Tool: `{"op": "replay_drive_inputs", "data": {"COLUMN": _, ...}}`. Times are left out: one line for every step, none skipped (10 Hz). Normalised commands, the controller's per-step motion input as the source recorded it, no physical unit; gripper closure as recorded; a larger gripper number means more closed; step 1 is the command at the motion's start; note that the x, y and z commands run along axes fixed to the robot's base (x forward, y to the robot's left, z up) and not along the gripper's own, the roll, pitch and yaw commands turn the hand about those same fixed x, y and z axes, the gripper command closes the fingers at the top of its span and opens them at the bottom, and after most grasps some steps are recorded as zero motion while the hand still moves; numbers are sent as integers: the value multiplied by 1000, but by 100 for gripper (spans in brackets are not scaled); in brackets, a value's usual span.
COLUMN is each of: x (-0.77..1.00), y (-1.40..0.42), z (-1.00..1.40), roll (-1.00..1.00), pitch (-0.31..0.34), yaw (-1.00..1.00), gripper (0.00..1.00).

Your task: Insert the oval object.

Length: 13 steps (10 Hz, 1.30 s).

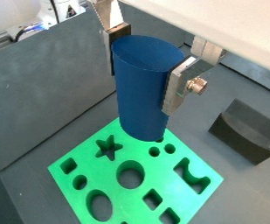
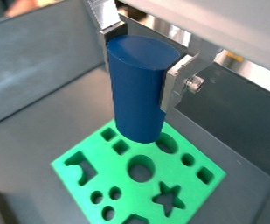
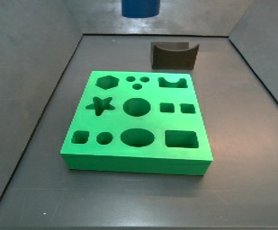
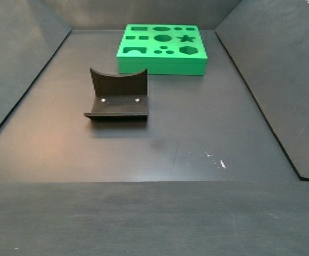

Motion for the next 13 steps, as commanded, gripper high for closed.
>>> {"op": "replay_drive_inputs", "data": {"x": -177, "y": -620, "z": -963, "roll": 83, "pitch": -243, "yaw": -651, "gripper": 100}}
{"op": "replay_drive_inputs", "data": {"x": -57, "y": -666, "z": -1000, "roll": 109, "pitch": -236, "yaw": -563, "gripper": 100}}
{"op": "replay_drive_inputs", "data": {"x": 0, "y": -711, "z": -1000, "roll": 130, "pitch": -221, "yaw": -449, "gripper": 100}}
{"op": "replay_drive_inputs", "data": {"x": 229, "y": -654, "z": -1000, "roll": 116, "pitch": -174, "yaw": -329, "gripper": 100}}
{"op": "replay_drive_inputs", "data": {"x": 423, "y": -551, "z": -1000, "roll": 96, "pitch": -104, "yaw": -283, "gripper": 100}}
{"op": "replay_drive_inputs", "data": {"x": 537, "y": -466, "z": -1000, "roll": 117, "pitch": 0, "yaw": -334, "gripper": 100}}
{"op": "replay_drive_inputs", "data": {"x": 331, "y": -291, "z": -749, "roll": 271, "pitch": 74, "yaw": -223, "gripper": 100}}
{"op": "replay_drive_inputs", "data": {"x": 174, "y": -251, "z": -603, "roll": 339, "pitch": 94, "yaw": -97, "gripper": 100}}
{"op": "replay_drive_inputs", "data": {"x": 123, "y": -249, "z": -563, "roll": 336, "pitch": 119, "yaw": -94, "gripper": 100}}
{"op": "replay_drive_inputs", "data": {"x": 189, "y": -283, "z": -680, "roll": 163, "pitch": 171, "yaw": -309, "gripper": 100}}
{"op": "replay_drive_inputs", "data": {"x": 63, "y": -20, "z": -640, "roll": -61, "pitch": 193, "yaw": -669, "gripper": 100}}
{"op": "replay_drive_inputs", "data": {"x": 0, "y": 89, "z": -660, "roll": -57, "pitch": 229, "yaw": -514, "gripper": 100}}
{"op": "replay_drive_inputs", "data": {"x": -111, "y": 186, "z": -377, "roll": -139, "pitch": 131, "yaw": -297, "gripper": 100}}
